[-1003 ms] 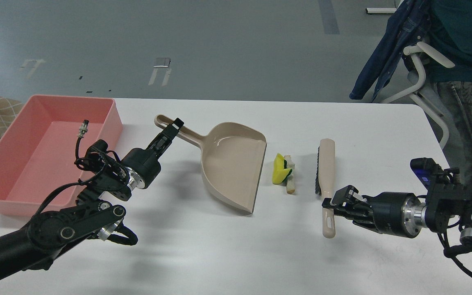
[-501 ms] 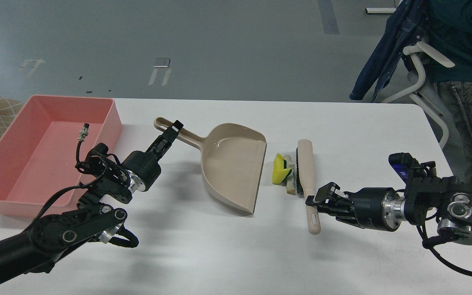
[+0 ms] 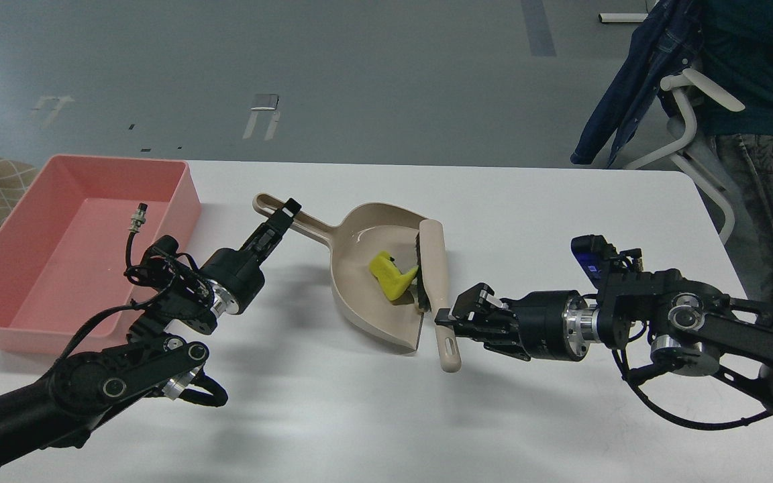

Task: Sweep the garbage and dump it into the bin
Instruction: 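Sweep the yellow and beige scraps into the dustpan with the brush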

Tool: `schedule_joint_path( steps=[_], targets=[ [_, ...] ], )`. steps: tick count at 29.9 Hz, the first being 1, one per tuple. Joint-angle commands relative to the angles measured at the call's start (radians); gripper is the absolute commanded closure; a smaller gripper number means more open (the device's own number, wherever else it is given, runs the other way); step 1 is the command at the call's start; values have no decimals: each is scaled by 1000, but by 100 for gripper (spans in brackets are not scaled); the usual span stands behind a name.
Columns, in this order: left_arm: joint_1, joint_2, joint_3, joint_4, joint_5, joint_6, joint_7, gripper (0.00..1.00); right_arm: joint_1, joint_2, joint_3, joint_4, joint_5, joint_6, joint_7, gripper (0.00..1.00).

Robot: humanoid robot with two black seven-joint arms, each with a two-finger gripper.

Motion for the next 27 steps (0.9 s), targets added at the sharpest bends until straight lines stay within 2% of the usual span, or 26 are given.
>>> schedule_joint_path(
  steps=[1,6,20,27],
  targets=[
    [2,0,-2,0,-2,0,0,100,19,6,9,0,16,7,30,100],
    [2,3,-2,0,-2,0,0,100,34,-9,51,14,53,11,33,100],
    [28,-29,-11,1,-11,0,-5,100,31,-281,51,117,82,66,19,100],
    [23,-20,-11,1,-12,-2,-5,100,-21,-289,45,120,71,69,19,100]
  ],
)
